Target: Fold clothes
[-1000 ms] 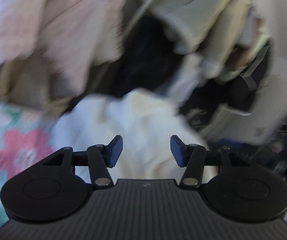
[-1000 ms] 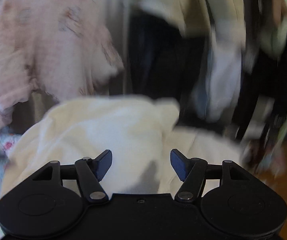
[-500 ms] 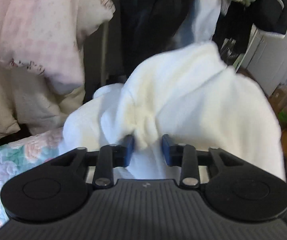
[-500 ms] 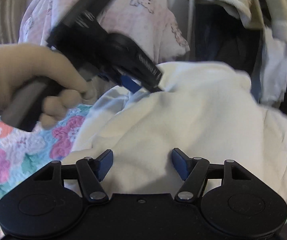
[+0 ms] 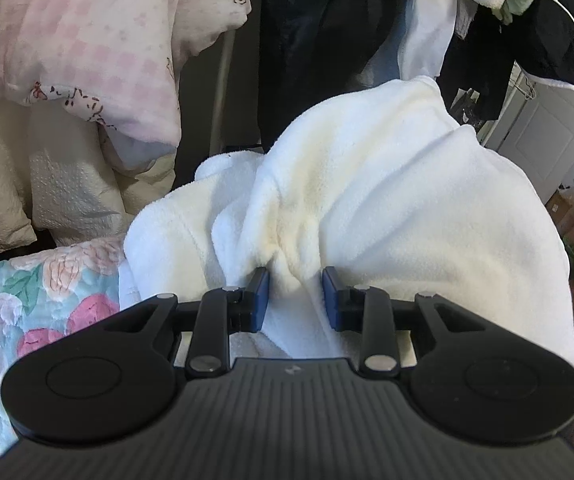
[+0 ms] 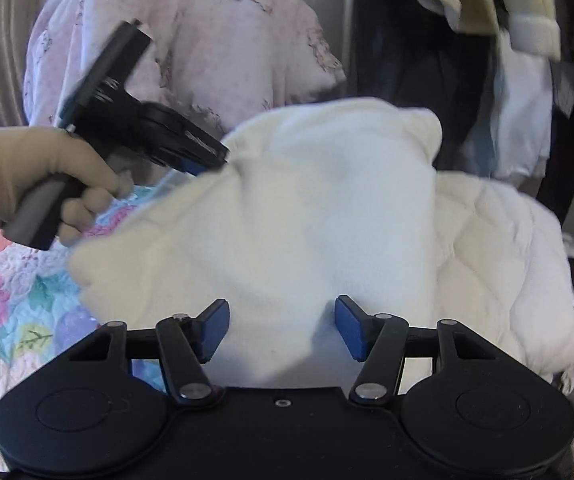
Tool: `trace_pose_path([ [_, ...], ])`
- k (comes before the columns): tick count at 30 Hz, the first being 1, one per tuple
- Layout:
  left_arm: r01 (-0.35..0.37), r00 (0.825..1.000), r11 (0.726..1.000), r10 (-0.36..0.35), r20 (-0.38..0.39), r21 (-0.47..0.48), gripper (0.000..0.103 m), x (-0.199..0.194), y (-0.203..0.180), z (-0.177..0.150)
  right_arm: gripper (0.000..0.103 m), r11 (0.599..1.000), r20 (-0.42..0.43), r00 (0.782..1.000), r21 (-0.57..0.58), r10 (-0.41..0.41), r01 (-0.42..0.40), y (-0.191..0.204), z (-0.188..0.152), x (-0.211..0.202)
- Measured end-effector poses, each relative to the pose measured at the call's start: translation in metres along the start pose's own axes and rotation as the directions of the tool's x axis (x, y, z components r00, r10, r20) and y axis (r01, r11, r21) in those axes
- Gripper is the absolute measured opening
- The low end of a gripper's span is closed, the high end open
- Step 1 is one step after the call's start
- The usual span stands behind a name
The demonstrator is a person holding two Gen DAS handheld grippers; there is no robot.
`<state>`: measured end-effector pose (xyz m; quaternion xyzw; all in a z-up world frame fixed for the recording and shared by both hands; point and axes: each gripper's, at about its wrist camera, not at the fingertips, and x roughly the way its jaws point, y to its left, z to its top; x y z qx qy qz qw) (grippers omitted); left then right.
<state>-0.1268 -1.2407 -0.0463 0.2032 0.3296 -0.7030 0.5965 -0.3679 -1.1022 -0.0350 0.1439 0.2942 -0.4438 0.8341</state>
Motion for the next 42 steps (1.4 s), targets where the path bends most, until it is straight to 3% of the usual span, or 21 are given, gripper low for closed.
trace_pose_path([
  [5, -0.018, 0.999, 0.999, 0.019, 0.034, -0.037, 0.03, -0.001, 0.0, -0.012, 0.063, 0.998, -0.038, 0.998, -0.043, -0.056, 0.054, 0.011, -0.005, 0.007],
  [7, -0.083, 0.995, 0.996, 0.083, 0.056, -0.012, 0.033, -0.012, -0.009, -0.016, 0.063, 0.998, -0.053, 0.996, -0.007, -0.07, 0.07, 0.01, -0.002, -0.004],
  [9, -0.144, 0.985, 0.987, 0.15, 0.088, -0.065, 0.044, -0.035, -0.016, -0.018, 0.065, 0.994, -0.031, 0.995, 0.041, -0.096, 0.098, 0.01, -0.001, -0.029],
  [11, -0.135, 0.979, 0.985, 0.15, 0.138, -0.11, 0.055, -0.065, -0.023, -0.026, 0.07, 0.987, 0.028, 0.99, 0.08, -0.14, 0.138, 0.011, -0.002, -0.06],
  [12, -0.15, 0.974, 0.984, 0.164, 0.156, -0.098, 0.06, -0.079, -0.029, -0.033, 0.074, 0.983, 0.05, 0.986, 0.097, -0.158, 0.153, 0.011, -0.002, -0.073],
  [14, -0.2, 0.959, 0.977, 0.21, 0.19, -0.07, 0.079, -0.106, -0.043, -0.05, 0.077, 0.976, 0.073, 0.979, 0.12, -0.191, 0.182, 0.014, -0.004, -0.09],
  [19, -0.224, 0.93, 0.973, 0.229, 0.288, -0.05, 0.098, -0.152, -0.063, -0.102, 0.078, 0.965, 0.127, 0.962, 0.133, -0.243, 0.226, 0.018, -0.01, -0.119],
  [21, -0.217, 0.94, 0.976, 0.218, 0.262, -0.034, 0.098, -0.153, -0.065, -0.114, 0.078, 0.963, 0.109, 0.965, 0.157, -0.239, 0.221, 0.013, -0.011, -0.122],
  [24, -0.181, 0.941, 0.982, 0.191, 0.28, -0.061, 0.098, -0.164, -0.072, -0.131, 0.078, 0.956, 0.079, 0.971, 0.211, -0.225, 0.204, 0.011, -0.013, -0.124],
  [28, -0.187, 0.925, 0.979, 0.202, 0.322, -0.079, 0.103, -0.181, -0.082, -0.15, 0.079, 0.933, 0.043, 0.971, 0.29, -0.236, 0.214, 0.019, -0.024, -0.125],
  [33, -0.248, 0.911, 0.968, 0.223, 0.347, 0.029, 0.103, -0.197, -0.101, -0.168, 0.08, 0.865, 0.092, 0.968, 0.473, -0.233, 0.164, 0.029, -0.047, -0.136],
  [36, -0.266, 0.918, 0.961, 0.228, 0.324, 0.077, 0.103, -0.198, -0.108, -0.172, 0.08, 0.882, 0.099, 0.98, 0.458, -0.173, 0.11, 0.036, -0.047, -0.132],
  [42, -0.265, 0.932, 0.96, 0.23, 0.28, 0.093, 0.103, -0.196, -0.121, -0.179, 0.081, 0.889, 0.158, 0.965, 0.442, -0.21, 0.121, 0.043, -0.05, -0.142],
])
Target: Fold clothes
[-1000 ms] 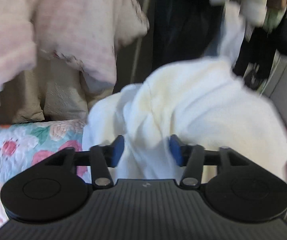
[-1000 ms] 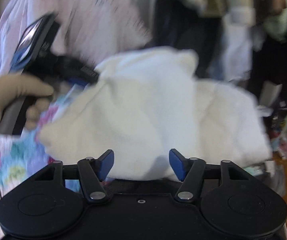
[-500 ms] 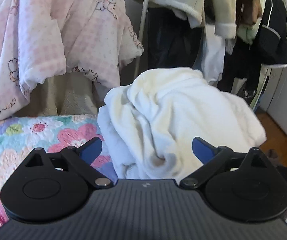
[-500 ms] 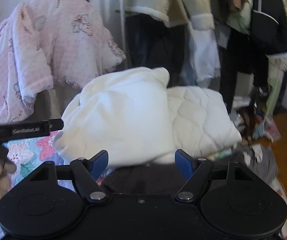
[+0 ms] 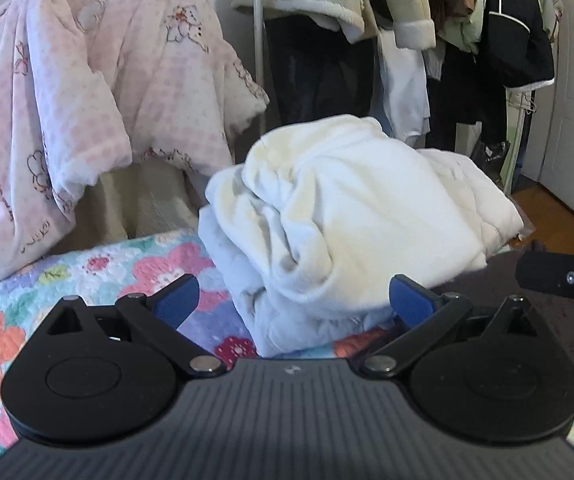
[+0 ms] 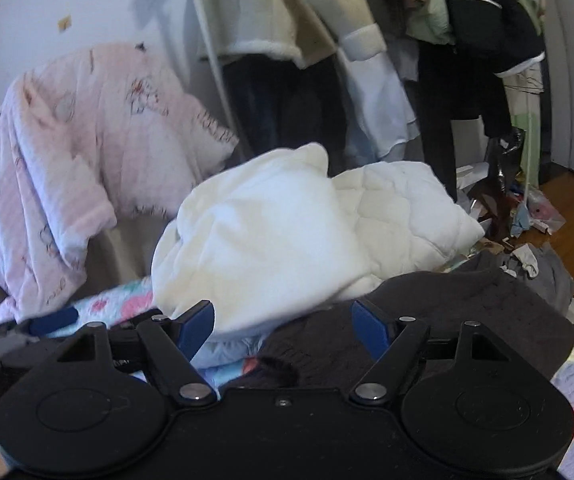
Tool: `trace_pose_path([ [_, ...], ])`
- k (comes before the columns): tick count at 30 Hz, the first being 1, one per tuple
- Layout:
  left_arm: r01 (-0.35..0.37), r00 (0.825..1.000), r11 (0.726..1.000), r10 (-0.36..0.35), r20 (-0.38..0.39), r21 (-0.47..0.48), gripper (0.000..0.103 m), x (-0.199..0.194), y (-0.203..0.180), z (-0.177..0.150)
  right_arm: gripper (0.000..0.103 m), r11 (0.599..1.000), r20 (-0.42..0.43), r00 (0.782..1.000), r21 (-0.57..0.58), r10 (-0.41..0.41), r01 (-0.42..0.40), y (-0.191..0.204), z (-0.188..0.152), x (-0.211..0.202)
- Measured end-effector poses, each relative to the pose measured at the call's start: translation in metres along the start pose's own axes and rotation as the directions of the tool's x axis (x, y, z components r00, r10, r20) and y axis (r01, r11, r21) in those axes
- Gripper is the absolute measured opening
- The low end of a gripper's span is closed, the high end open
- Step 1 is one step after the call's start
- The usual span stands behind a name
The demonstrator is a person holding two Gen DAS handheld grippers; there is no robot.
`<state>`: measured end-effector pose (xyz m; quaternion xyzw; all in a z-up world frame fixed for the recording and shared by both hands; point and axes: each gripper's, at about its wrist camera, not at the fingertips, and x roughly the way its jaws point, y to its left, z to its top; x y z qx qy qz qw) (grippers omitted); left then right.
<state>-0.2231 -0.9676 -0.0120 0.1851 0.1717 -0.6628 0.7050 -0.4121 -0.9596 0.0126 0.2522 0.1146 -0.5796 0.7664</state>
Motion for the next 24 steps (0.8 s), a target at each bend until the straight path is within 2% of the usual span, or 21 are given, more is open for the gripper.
trace_pose_path([
  [2, 0.028, 1.0, 0.999, -0.027, -0.006, 0.037, 0.103, -0.001, -0.008, -0.003, 0.081, 1.0, 0.0, 1.0, 0.009, 0.019, -0.019, -0.003, -0.003, 0.001],
  [5, 0.05, 0.999, 0.997, -0.049, -0.02, 0.053, 0.103, -0.003, -0.017, -0.008, 0.081, 1.0, -0.005, 1.0, 0.02, 0.005, -0.004, -0.009, -0.007, 0.003],
  [9, 0.08, 0.996, 0.997, -0.079, -0.043, 0.021, 0.103, -0.002, -0.027, -0.01, 0.081, 0.999, -0.01, 1.0, 0.035, -0.001, 0.002, -0.013, -0.008, 0.005],
  [20, 0.086, 0.993, 0.996, -0.086, -0.081, -0.005, 0.103, -0.001, -0.036, -0.013, 0.08, 0.999, -0.022, 1.0, 0.036, 0.01, -0.009, -0.01, -0.014, 0.008],
  [24, 0.05, 0.994, 0.999, -0.05, -0.098, -0.004, 0.103, 0.001, -0.036, -0.015, 0.08, 0.999, -0.03, 1.0, 0.038, 0.011, -0.009, -0.009, -0.016, 0.011],
])
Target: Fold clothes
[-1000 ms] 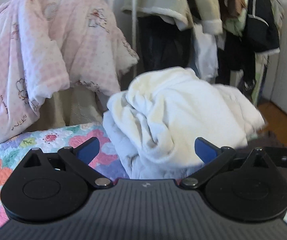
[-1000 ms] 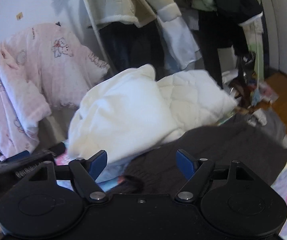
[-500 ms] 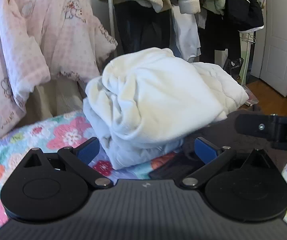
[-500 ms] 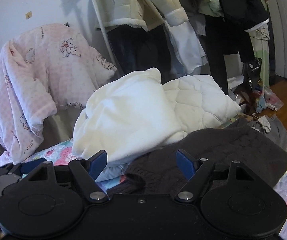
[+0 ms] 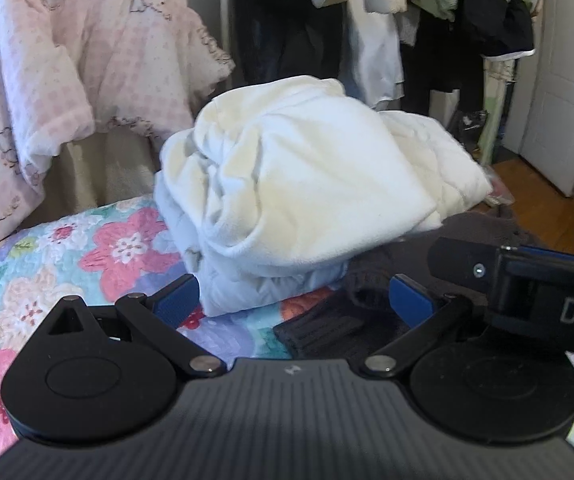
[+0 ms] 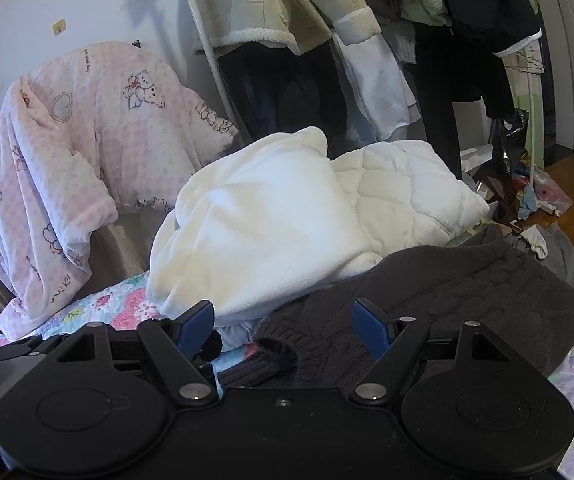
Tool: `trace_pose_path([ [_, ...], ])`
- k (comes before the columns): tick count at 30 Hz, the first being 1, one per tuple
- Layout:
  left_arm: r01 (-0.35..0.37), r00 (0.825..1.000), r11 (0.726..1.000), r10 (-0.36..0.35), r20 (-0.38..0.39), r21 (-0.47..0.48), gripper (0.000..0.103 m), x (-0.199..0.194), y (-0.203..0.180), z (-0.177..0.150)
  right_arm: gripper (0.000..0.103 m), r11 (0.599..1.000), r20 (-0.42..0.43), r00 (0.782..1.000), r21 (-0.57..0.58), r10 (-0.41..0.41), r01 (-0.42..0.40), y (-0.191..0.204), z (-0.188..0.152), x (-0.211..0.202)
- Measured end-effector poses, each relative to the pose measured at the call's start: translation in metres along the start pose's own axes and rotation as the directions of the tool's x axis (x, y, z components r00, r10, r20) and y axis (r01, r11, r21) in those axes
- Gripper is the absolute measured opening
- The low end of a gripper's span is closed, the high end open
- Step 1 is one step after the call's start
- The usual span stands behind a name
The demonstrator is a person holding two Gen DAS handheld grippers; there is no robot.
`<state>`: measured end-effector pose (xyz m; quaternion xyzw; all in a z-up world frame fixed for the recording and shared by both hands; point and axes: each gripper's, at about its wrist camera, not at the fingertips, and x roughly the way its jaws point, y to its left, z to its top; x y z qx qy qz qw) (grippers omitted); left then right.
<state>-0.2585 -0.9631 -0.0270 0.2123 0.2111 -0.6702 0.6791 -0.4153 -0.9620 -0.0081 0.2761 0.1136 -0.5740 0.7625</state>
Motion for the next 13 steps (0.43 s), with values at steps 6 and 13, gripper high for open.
trace_pose_path([
  [6, -0.02, 1.0, 1.0, 0.021, -0.015, 0.017, 0.103, -0.0004, -0.0016, -0.0046, 0.08, 1.0, -0.012, 1.0, -0.009, -0.005, 0.005, 0.0026, -0.0027, 0.0036],
  [13, -0.009, 1.0, 1.0, 0.01, -0.024, 0.018, 0.103, -0.0018, -0.0021, -0.0057, 0.08, 1.0, -0.028, 1.0, -0.01, -0.008, 0.008, 0.0043, -0.0061, 0.0043],
])
